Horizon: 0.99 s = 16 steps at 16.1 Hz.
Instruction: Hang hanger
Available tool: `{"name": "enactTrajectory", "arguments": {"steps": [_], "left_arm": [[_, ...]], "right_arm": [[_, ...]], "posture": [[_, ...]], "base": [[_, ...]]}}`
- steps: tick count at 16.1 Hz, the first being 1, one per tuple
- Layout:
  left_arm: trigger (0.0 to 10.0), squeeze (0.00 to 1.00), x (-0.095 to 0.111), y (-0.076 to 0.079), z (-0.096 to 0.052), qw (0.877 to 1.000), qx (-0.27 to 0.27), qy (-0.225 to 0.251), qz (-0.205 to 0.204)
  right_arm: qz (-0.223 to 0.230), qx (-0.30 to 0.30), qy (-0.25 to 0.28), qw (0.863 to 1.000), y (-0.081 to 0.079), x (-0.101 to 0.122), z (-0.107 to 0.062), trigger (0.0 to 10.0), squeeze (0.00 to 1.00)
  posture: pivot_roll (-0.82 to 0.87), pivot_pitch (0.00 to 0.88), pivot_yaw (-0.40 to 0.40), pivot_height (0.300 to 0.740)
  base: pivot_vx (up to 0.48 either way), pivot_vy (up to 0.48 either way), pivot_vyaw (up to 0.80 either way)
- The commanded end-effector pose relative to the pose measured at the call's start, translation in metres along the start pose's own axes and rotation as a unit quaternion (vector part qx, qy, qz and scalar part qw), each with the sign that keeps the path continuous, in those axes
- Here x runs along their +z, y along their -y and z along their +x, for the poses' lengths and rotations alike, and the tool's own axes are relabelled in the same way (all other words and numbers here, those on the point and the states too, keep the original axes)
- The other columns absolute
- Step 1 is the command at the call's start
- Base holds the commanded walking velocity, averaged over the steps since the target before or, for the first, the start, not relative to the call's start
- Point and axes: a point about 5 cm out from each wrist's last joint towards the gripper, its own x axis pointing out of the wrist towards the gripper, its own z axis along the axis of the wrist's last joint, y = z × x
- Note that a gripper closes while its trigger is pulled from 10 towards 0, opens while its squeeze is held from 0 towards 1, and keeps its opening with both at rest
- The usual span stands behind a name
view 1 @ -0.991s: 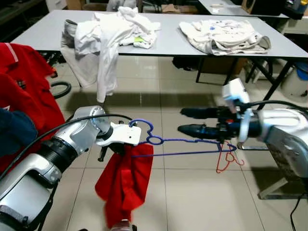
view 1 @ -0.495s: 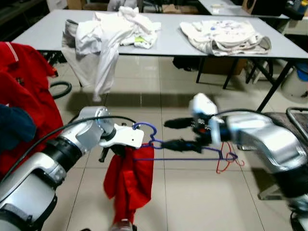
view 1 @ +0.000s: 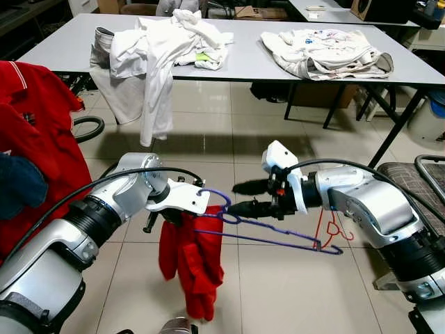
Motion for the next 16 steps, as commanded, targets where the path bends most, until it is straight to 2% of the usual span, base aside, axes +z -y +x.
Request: {"name": "enactTrajectory", "arguments": {"steps": [1,2,3,5,6,7,10,12,13,14,15,16], "left_arm": [[0.0,0.00,0.005,-0.008,-0.009,1.000,0.012,-0.003,0.010],[0.0,0.00,0.005,-0.008,-0.009,1.000,0.012,-0.003,0.010],[0.0,0.00,0.004,-0.007,-0.008,1.000,0.010,-0.004,0.008],[0.0,0.00,0.003,-0.007,-0.007,1.000,0.008,-0.005,0.005],[0.0,0.00,0.003,-0.007,-0.007,1.000,0.008,-0.005,0.005],[0.0,0.00,0.003,-0.007,-0.006,1.000,0.008,-0.005,0.004],[0.0,0.00,0.003,-0.007,-0.006,1.000,0.009,-0.005,0.004],[0.0,0.00,0.004,-0.008,-0.007,1.000,0.009,-0.005,0.005],[0.0,0.00,0.004,-0.009,-0.007,1.000,0.010,-0.004,0.006],[0.0,0.00,0.005,-0.009,-0.008,1.000,0.010,-0.004,0.007],[0.0,0.00,0.006,-0.009,-0.010,1.000,0.012,-0.002,0.009],[0.0,0.00,0.007,-0.009,-0.010,1.000,0.013,-0.001,0.010]], "right_arm": [[-0.010,0.007,-0.004,1.000,-0.003,0.001,0.003,0.0,0.00],[-0.010,0.003,0.005,1.000,-0.003,0.004,0.004,0.0,0.00],[-0.011,-0.009,0.023,1.000,0.000,0.010,0.003,9.9,0.00],[-0.015,-0.014,0.027,0.999,0.002,0.013,0.000,10.0,0.00],[-0.016,-0.014,0.027,0.999,0.001,0.014,-0.002,10.0,0.48],[-0.025,-0.001,0.023,0.999,-0.002,0.014,-0.006,10.0,1.00],[-0.053,0.043,-0.013,0.998,-0.014,0.008,-0.013,10.0,1.00],[-0.054,0.041,-0.026,0.997,-0.015,0.002,-0.009,10.0,1.00],[-0.058,0.019,-0.038,0.997,-0.012,-0.002,-0.005,10.0,0.87],[-0.059,0.013,-0.042,0.997,-0.011,-0.004,-0.005,10.0,0.87],[-0.057,-0.013,-0.051,0.997,-0.005,-0.008,-0.002,10.0,0.00],[-0.056,-0.022,-0.053,0.997,-0.003,-0.009,-0.002,10.0,0.00]], "posture": [[0.05,0.000,-0.027,0.740],[0.06,0.000,-0.028,0.740],[0.06,0.000,-0.030,0.740],[0.06,0.000,-0.030,0.740],[0.06,0.000,-0.030,0.740],[0.05,0.000,-0.028,0.740],[0.05,0.000,-0.024,0.740],[0.05,0.000,-0.022,0.740],[0.05,0.000,-0.021,0.740],[0.05,0.000,-0.021,0.740],[0.05,0.000,-0.021,0.740],[0.05,0.000,-0.022,0.740]], "base": [[0.000,0.000,0.00],[0.000,0.000,0.00],[0.000,0.000,0.00],[0.000,0.000,0.00],[0.000,0.000,0.00],[0.000,0.000,0.00],[0.000,0.000,0.00],[0.000,0.000,0.00],[0.000,0.000,0.00],[0.000,0.000,0.00],[0.000,0.000,0.00],[0.000,0.000,0.00]]}}
